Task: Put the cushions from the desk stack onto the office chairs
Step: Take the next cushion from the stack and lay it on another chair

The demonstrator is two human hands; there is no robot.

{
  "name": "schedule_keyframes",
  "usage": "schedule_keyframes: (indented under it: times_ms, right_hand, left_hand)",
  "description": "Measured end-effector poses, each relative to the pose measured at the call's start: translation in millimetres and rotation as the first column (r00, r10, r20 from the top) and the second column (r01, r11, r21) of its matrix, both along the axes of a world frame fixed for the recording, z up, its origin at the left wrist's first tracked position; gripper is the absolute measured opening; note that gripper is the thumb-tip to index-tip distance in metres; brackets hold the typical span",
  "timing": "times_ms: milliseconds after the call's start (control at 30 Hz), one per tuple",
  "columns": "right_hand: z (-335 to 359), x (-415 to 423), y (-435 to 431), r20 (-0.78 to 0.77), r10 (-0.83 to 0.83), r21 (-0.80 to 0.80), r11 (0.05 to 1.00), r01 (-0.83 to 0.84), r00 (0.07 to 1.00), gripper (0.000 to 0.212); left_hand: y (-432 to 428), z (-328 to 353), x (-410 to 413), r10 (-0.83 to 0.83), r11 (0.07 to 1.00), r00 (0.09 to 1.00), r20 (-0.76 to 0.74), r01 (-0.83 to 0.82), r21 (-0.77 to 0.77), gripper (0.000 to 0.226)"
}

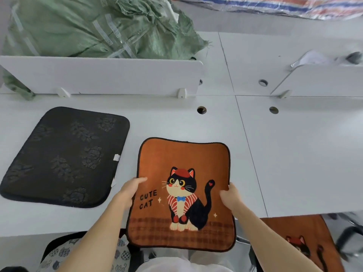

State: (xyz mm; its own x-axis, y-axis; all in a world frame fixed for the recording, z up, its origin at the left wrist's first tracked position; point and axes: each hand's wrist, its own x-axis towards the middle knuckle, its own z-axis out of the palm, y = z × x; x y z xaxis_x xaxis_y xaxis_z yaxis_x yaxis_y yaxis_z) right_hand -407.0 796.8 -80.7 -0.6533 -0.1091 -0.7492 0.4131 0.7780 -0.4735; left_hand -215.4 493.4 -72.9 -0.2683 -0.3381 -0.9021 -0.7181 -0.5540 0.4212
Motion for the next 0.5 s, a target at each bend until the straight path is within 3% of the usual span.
schedule_keyframes:
  times_ms: [67,167,233,300,400,500]
  right_hand:
    - [5.7,-4.0,14.4,0.055,-0.149,-0.061,0.986,0.153,0.987,0.044]
    - [22.5,-5.2,38.2,0.093,-0.237,-0.123,0.961,0.248,0.967,0.030]
    - [29.5,-3.0,52.2,0.035,-0.222,-0.127,0.966,0.224,0.975,0.031]
    - [36.4,0.7,73.3,-0.046,-0.240,-0.122,0.965,0.233,0.970,0.039]
    - [54.1,9.4,110.1,-0.143,-0.326,-0.148,0.941,0.305,0.935,0.044]
    - [73.1,19.4,153.5,-0.215,-0.417,-0.160,0.907,0.389,0.883,0.042]
  left_hand:
    - [8.2,14.5,-10.7,-0.067,0.986,0.997,-0.043,0.073,0.152,0.037]
    - [28.8,22.8,-33.0,-0.253,0.954,0.967,-0.037,0.256,0.155,0.030]
    - [41.2,18.1,-44.5,-0.323,0.941,0.946,0.011,0.320,0.111,0.033]
    - [60.1,7.3,-61.7,-0.388,0.921,0.920,0.056,0.385,0.063,0.051]
    - [107.9,25.5,-92.7,-0.404,0.914,0.915,0.010,0.404,-0.035,0.036]
    - [163.6,51.7,-122.5,-0.489,0.858,0.872,-0.030,0.474,-0.199,0.040]
